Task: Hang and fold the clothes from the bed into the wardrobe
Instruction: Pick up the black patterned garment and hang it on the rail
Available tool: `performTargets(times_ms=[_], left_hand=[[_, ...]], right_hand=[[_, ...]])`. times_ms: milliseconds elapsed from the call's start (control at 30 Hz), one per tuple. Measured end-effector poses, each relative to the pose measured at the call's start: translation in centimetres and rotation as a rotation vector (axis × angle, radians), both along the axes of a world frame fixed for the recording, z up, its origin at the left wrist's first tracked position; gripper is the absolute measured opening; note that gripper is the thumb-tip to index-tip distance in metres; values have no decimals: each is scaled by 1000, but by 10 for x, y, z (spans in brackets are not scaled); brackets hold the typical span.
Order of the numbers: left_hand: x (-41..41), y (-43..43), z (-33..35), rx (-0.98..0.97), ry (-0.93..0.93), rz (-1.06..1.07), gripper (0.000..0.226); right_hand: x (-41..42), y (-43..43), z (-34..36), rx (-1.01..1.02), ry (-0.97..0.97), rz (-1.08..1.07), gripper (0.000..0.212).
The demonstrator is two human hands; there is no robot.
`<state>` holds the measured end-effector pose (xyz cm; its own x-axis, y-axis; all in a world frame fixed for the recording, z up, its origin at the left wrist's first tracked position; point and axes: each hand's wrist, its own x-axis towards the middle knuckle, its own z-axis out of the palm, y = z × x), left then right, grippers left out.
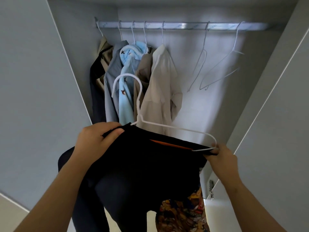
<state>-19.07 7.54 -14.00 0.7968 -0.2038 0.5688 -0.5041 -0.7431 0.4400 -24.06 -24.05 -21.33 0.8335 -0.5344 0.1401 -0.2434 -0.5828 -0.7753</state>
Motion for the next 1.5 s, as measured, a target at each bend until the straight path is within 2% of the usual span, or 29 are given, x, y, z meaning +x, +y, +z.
performTargets(times_ms=[100,200,333,533,600,700,733,867,1000,1067,1133,1167,1233,1267,1300,1367,1400,1467,1500], left_hand=[[-1,-1,0,-15,-5,22,12],[-2,-6,1,-22,13,24,12],[0,-4,5,11,47,29,15],[2,6,3,67,112,3,15],[2,4,0,103,89,16,12],[-1,-11,-8,164,15,38,28],[-3,-19,-10,160,-3,57,26],[-14,-56,-22,98,-30,58,11],[-19,-76,-31,28,104,7,14],[-16,-68,-30,-47,142,-8,11],[-13,-58,-26,-153,188,-32,9],[-12,-55,-24,-203,209,-54,9],[-12,-54,-20,-269,236,-104,8],[-13,-56,-18,-283,245,-126,7],[-14,-58,-16,-293,247,-145,10],[-14,-60,-12,-313,237,-171,20],[-15,-61,-11,-319,238,-178,22],[-15,-63,-8,-323,247,-188,20],[-15,-63,-8,-319,252,-188,18]], right_hand=[[-1,-2,-1,-123,17,67,28],[-2,-3,1,-308,68,109,7],[-5,-6,1,-453,46,117,6],[-1,0,3,-308,-49,86,25],[0,1,6,-268,-46,77,31],[2,12,11,-215,-84,108,34],[1,18,13,-202,-97,128,34],[-6,56,21,-250,-184,294,31],[-10,85,25,-285,-342,543,26],[-11,79,32,-155,-403,541,35],[-10,67,37,42,-435,451,52],[-9,61,40,175,-432,391,54],[-2,51,46,404,-421,272,38],[2,46,46,348,-391,207,27],[5,42,46,130,-333,147,20],[7,32,42,-328,-264,34,21],[7,27,40,-406,-276,-23,22],[3,20,35,-327,-337,-73,24],[1,17,32,-215,-380,-61,25]])
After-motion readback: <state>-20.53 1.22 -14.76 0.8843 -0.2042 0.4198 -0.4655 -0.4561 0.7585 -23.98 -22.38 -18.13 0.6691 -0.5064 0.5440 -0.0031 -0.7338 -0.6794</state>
